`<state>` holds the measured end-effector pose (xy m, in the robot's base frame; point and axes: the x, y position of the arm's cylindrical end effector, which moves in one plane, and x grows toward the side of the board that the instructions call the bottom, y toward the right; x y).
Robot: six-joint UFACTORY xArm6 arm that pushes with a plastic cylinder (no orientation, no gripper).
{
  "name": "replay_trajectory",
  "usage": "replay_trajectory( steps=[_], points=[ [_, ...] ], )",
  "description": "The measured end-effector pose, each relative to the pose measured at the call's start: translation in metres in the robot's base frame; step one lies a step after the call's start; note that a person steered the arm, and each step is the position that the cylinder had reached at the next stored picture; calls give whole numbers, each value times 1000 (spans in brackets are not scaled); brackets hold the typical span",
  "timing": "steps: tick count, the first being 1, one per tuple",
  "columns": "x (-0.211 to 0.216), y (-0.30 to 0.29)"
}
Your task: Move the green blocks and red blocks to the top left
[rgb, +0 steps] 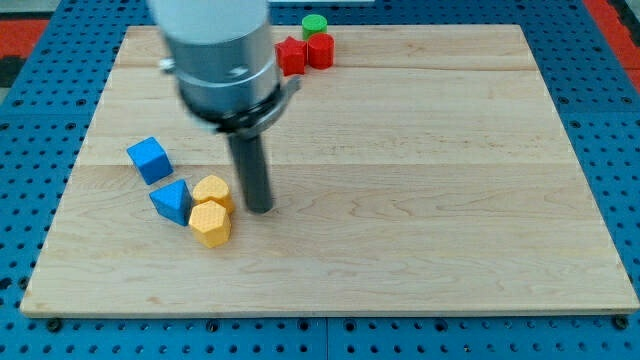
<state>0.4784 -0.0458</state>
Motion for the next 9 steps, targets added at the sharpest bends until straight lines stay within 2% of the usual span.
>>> replay_trajectory(
  steps=[1, 2, 3, 4, 5, 7, 9],
  points=[
    [-98, 47],
    [-149, 116],
    [-211, 143],
    [-245, 123],
    [-245, 76],
    [-178, 13],
    [-178, -11]
  ],
)
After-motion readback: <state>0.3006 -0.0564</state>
